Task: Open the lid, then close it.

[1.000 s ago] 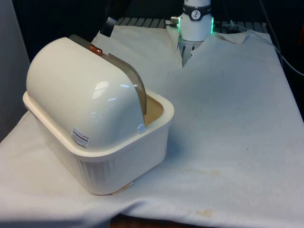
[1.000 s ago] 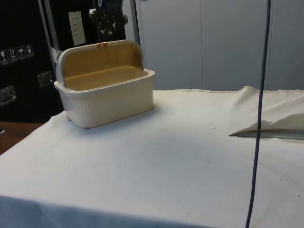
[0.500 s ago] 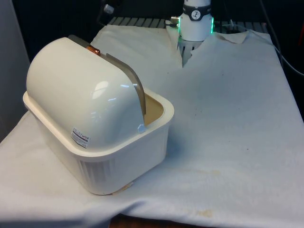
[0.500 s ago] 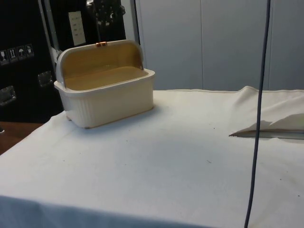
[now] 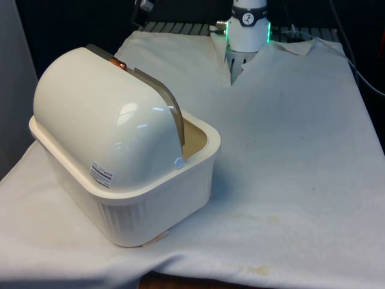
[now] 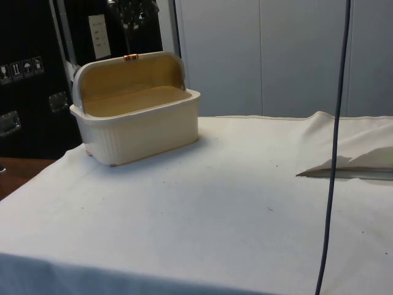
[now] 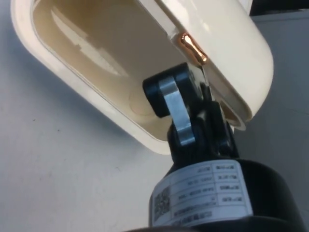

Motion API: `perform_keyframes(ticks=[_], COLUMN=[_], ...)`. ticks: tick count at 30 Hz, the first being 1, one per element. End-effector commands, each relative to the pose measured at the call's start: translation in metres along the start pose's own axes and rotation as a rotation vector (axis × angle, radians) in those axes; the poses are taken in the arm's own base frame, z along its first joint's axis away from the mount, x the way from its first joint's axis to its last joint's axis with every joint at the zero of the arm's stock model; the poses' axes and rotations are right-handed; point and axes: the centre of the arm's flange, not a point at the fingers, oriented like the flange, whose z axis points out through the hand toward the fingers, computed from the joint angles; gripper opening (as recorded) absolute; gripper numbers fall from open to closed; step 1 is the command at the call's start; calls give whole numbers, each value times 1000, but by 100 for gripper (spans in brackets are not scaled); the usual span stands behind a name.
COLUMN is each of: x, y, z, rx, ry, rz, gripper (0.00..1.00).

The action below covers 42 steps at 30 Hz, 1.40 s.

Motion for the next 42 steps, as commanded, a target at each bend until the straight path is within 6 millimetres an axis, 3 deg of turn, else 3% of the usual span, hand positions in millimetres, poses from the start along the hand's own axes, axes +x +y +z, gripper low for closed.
perform_keyframes(ticks=[1,18,34,42], x=[-3,-2,26,30], y=[-2,-9,-8,-16], z=[-3,-7,-16,-1], rx=[4,7,3,28], ry=[-25,-118,-117,-177], rz=[-13,-81,-120,-112], gripper=[0,0,0,0])
